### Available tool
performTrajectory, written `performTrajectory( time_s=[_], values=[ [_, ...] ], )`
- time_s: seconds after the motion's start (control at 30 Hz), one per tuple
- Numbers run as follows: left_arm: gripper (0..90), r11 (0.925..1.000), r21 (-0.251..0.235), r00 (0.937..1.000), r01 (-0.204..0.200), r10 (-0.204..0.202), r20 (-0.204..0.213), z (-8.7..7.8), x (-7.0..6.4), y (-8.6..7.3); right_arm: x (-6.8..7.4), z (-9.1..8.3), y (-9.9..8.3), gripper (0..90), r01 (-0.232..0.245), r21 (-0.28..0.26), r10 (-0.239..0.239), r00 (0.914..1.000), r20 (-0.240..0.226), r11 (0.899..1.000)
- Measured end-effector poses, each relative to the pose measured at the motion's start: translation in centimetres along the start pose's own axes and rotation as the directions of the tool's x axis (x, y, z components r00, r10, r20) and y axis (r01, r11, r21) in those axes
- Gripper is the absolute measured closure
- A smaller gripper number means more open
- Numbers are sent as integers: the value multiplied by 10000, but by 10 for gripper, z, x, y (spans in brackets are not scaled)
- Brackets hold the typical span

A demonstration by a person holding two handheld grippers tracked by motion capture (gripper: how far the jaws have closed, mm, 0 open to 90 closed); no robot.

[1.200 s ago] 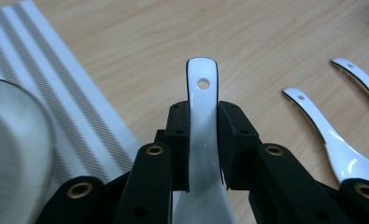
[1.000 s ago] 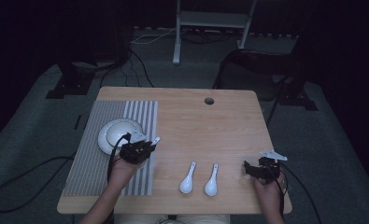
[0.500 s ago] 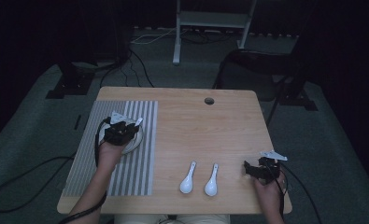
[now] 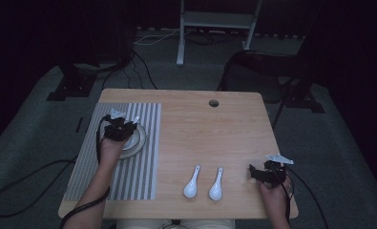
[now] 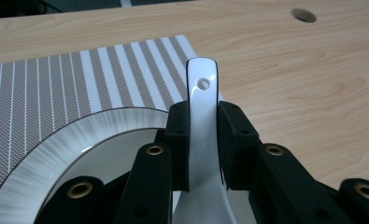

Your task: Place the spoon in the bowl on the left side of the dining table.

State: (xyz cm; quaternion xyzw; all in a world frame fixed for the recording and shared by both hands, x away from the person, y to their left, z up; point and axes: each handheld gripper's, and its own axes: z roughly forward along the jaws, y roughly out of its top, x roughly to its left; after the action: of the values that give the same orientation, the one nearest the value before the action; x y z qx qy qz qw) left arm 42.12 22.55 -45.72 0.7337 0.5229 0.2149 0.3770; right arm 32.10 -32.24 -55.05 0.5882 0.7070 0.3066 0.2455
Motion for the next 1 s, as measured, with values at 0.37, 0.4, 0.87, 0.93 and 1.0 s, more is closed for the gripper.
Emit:
performTrajectory(
  time_s=[0.37, 0.4, 0.87, 0.93, 1.0],
  values=[
    [753, 9969, 762, 9986, 202, -164, -511, 17, 10, -6, 0, 0, 0, 127, -1, 0, 1, 10000, 0, 10000],
    [752, 9967, 791, 9979, 181, -131, -641, 19, 12, -7, 0, 0, 0, 127, -2, 0, 2, 10000, 0, 10000],
    [751, 9956, 907, 9969, 250, -181, -763, 20, 15, -14, 0, 0, 0, 127, 1, -1, -1, 10000, 0, 10000],
    [750, 9954, 930, 9968, 234, -161, -779, 20, 14, -14, 0, 0, 0, 127, -5, 2, 5, 10000, -1, 10000],
    [749, 9953, 940, 9969, 222, -150, -768, 20, 14, -14, 0, 0, 0, 127, -4, 4, 4, 10000, -4, 10000]
  ],
)
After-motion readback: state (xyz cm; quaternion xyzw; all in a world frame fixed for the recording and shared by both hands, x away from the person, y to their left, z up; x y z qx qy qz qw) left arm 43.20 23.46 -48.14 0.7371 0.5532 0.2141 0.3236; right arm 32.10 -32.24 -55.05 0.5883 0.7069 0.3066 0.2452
